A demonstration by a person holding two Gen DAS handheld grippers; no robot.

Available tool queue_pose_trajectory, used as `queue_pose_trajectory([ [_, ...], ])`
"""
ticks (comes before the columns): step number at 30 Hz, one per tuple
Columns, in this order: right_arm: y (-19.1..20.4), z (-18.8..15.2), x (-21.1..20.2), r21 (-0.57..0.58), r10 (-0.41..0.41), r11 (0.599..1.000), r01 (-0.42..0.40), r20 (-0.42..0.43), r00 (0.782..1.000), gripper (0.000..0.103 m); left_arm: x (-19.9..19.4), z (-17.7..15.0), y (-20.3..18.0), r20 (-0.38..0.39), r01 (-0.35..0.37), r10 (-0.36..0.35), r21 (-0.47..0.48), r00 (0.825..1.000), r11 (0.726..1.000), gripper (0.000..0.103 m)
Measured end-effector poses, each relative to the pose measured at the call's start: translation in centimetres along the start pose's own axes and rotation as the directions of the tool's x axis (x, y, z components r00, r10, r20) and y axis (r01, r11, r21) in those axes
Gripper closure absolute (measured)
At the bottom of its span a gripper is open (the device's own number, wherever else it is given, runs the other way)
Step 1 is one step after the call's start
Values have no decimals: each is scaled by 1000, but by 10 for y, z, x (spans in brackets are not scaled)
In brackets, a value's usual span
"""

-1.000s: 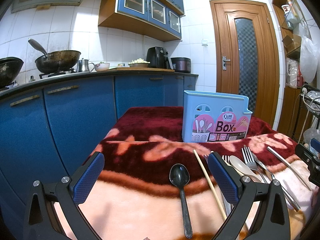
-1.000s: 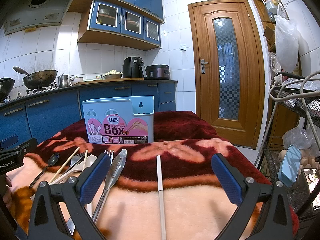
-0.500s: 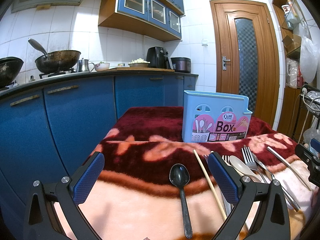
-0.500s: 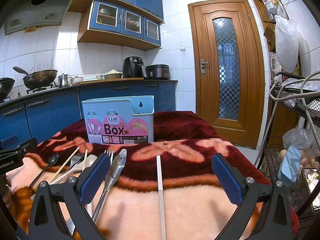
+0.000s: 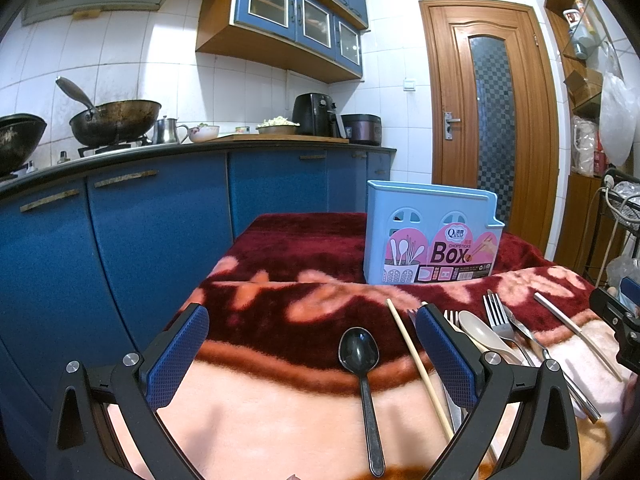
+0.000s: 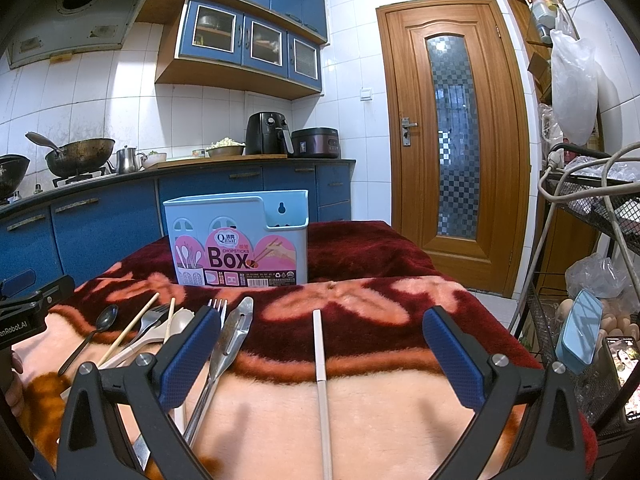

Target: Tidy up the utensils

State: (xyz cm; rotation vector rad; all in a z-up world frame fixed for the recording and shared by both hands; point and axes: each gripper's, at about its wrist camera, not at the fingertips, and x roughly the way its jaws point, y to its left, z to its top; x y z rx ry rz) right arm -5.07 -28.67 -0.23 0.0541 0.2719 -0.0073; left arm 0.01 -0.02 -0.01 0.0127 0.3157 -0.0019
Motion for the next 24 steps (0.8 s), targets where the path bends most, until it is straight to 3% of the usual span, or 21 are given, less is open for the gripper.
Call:
queue_pose_trajectory([
  [8,-1,2,2,10,10,1000,-10,-22,1000,0,1,1,0,-17,0,0,1,1000,1000,0],
  [14,-6,12,10,21,57,998,-55,-116,992,0,-3,13,5,-46,2,-1,30,999,1000,0],
  [19,-12,21,30,27,92,996,-88,-271,958,0,8,21,6,-128,13,-4,67,992,998,0],
  [22,-12,23,41,8,96,995,-100,-349,932,1,18,25,8,-205,30,-14,76,979,997,0],
  [24,-10,22,47,-5,105,993,-118,-412,905,8,25,25,8,-257,37,-14,88,966,995,0],
])
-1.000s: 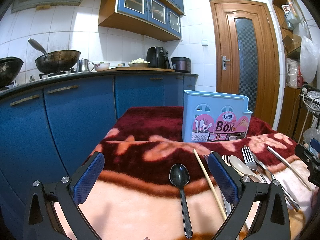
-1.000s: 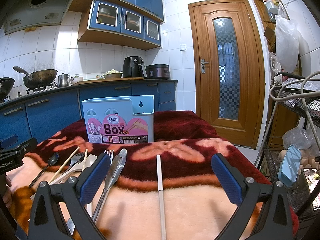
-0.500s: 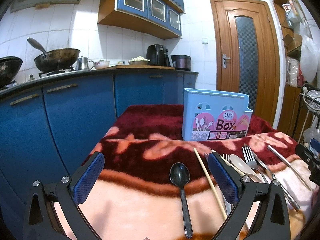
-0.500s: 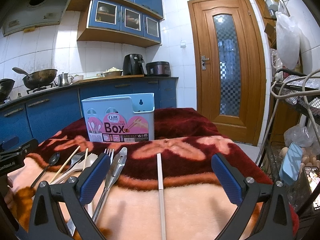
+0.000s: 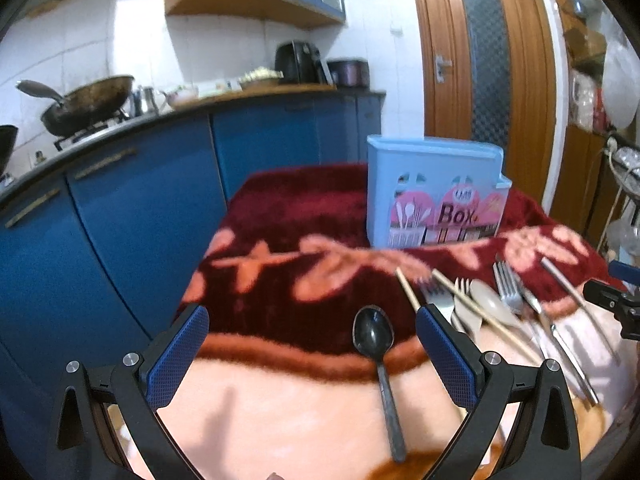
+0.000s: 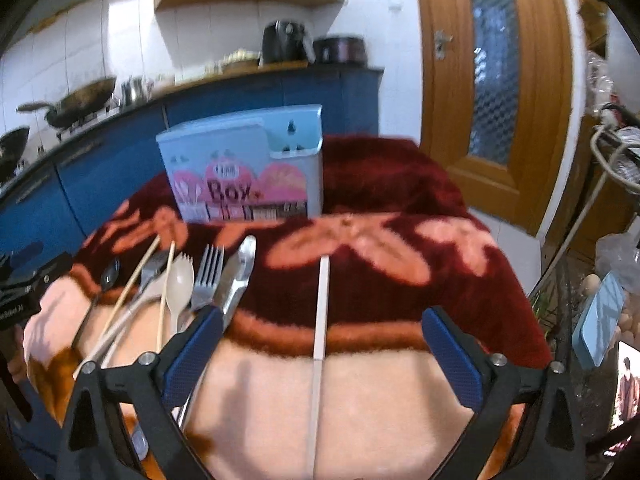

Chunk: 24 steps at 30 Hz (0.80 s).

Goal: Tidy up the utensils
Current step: 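Grasp the black spoon with the left tool while the right tool grasps the white stick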

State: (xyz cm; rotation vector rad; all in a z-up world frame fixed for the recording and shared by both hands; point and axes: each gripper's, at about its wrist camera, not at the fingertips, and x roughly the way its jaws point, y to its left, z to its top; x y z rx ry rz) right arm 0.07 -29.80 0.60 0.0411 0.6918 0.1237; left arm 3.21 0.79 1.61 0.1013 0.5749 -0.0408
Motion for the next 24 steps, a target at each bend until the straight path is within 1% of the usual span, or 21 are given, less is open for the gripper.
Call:
queue_pose_trajectory([
  [3,0,3,8,-14,8,1000,-9,-64,998,15,11,1,-1,-74,10,-9,20,997,1000,1],
  [6,-1,5,15,-22,12,1000,-15,-135,991,25,19,2,-3,-141,33,-27,38,990,999,8],
  [7,-1,5,18,-25,11,1000,-16,-165,986,30,24,2,-4,-175,44,-36,44,984,998,11],
  [8,-1,5,21,-29,10,999,-15,-183,983,32,26,2,-4,-201,52,-42,44,979,998,13],
  [10,-1,6,26,-34,10,999,-19,-226,974,40,34,1,-5,-258,73,-61,38,964,997,23],
  [11,-1,7,29,-37,15,999,-25,-254,967,43,39,1,-6,-293,87,-74,31,953,996,25],
  [12,-2,7,32,-41,14,999,-27,-280,960,46,42,0,-5,-317,96,-84,24,945,995,30],
  [16,-3,11,36,-61,9,998,-31,-336,942,56,54,-4,-6,-414,154,-148,-18,898,988,46],
  [18,-4,14,38,-63,15,997,-40,-365,931,61,59,-4,-8,-455,171,-164,-27,875,985,50],
  [20,-4,16,40,-73,10,996,-41,-388,922,66,60,-3,-11,-477,172,-151,0,866,985,52],
  [23,-6,20,42,-88,-3,995,-37,-421,907,75,61,0,-13,-522,179,-153,-2,839,984,58],
  [24,-5,21,42,-92,-7,995,-36,-428,904,78,61,1,-12,-538,184,-161,-11,827,983,60],
])
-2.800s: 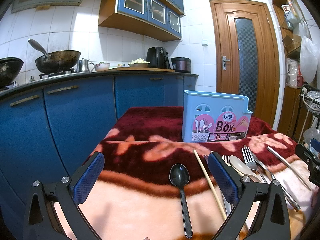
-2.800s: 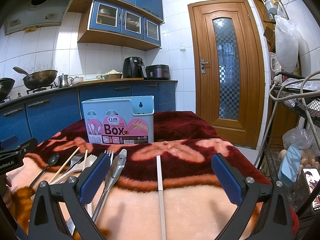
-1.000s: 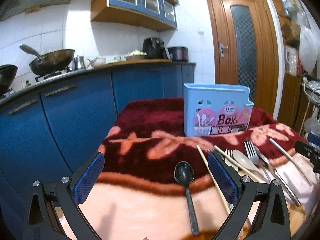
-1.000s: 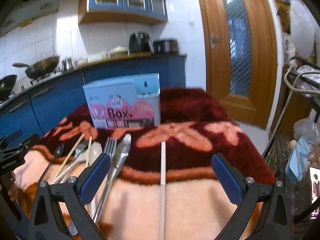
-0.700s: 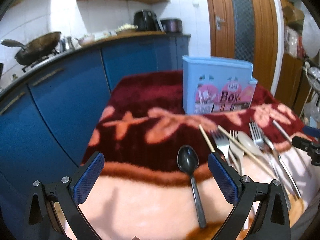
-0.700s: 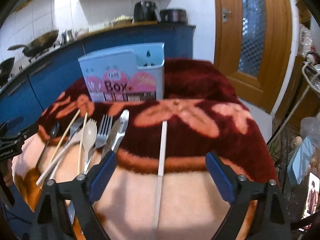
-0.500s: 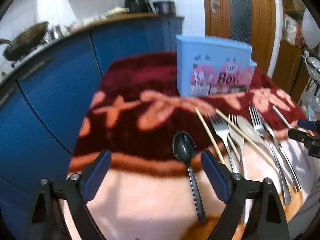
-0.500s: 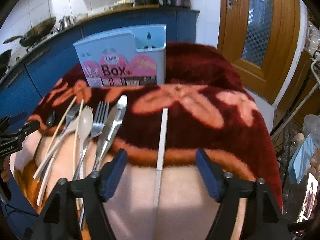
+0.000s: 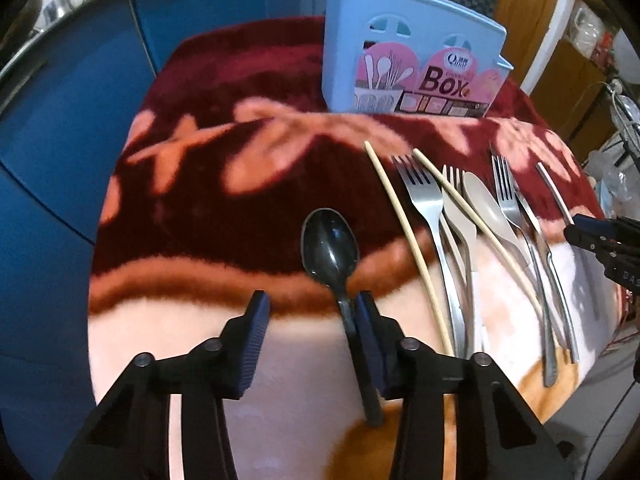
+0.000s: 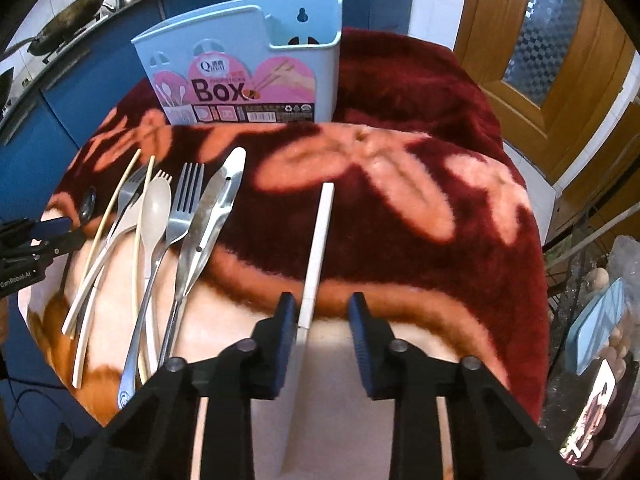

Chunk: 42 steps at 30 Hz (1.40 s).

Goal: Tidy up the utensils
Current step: 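Grasp the black spoon with the left tool while the right tool grasps the white stick, then lift and carry the black spoon and white stick over the blue caddy with both tools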

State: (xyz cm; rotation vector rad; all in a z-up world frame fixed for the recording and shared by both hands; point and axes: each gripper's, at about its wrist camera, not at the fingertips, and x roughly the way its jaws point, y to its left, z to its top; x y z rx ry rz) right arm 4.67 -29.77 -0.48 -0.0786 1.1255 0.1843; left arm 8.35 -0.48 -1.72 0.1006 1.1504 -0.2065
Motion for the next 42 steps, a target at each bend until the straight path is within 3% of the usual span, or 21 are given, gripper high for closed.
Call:
queue_pose_trajectory([
  [5,4,3,2,-3,-12,1000,12,-20,1000,86,-1,4,3,-43,38,-39,-3,998,999,67],
  [10,6,1,5,1,-12,1000,12,13,1000,93,-1,4,4,-30,46,-46,3,998,999,87],
  [15,-1,-4,2,46,40,998,-44,71,997,95,-3,3,5,2,83,-83,-10,997,996,100],
  [19,-6,-11,-4,83,92,991,-104,136,986,96,-9,-3,4,58,110,-109,-7,992,994,101],
  [24,-10,-21,-15,114,162,974,-196,260,952,96,-20,-9,1,156,132,-131,5,979,991,101],
  [31,-8,-22,-32,103,195,961,-257,408,892,96,-41,-10,-2,308,181,-174,4,936,983,101],
  [42,0,-2,-69,53,159,970,-237,598,785,96,-84,20,-7,532,220,-199,25,823,975,101],
])
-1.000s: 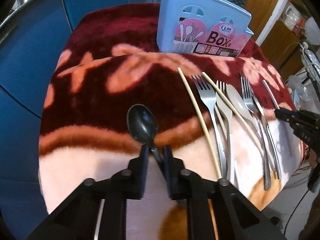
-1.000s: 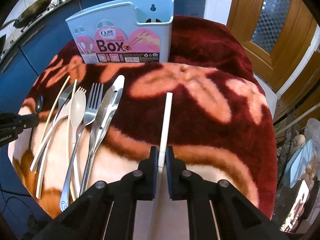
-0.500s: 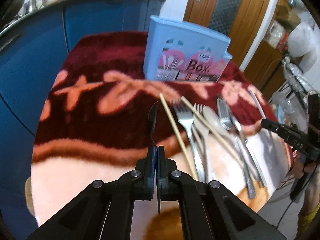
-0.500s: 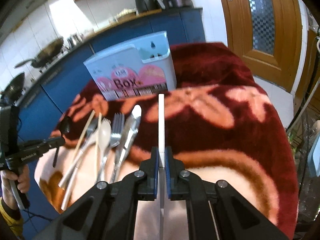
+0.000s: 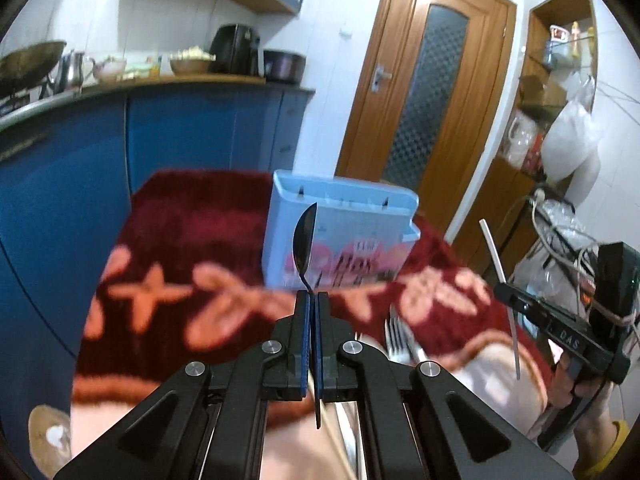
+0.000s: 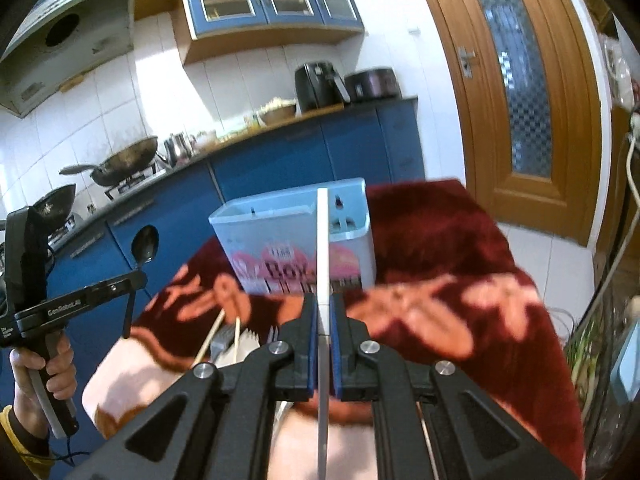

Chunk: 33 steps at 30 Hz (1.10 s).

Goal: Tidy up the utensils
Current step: 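Lift and carry the black spoon and white stick over the blue caddy with both tools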

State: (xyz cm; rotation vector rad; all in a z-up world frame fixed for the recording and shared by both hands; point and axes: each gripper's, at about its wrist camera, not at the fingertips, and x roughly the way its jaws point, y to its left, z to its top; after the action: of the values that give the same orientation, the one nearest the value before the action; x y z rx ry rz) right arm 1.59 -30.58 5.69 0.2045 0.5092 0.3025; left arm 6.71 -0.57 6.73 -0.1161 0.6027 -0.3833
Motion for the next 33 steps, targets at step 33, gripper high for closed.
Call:
queue_pose_trajectory([
  [33,-10,98,76,50,35,998,-47,223,974,96,73,111,-5,285,-44,40,8,958,999,101],
])
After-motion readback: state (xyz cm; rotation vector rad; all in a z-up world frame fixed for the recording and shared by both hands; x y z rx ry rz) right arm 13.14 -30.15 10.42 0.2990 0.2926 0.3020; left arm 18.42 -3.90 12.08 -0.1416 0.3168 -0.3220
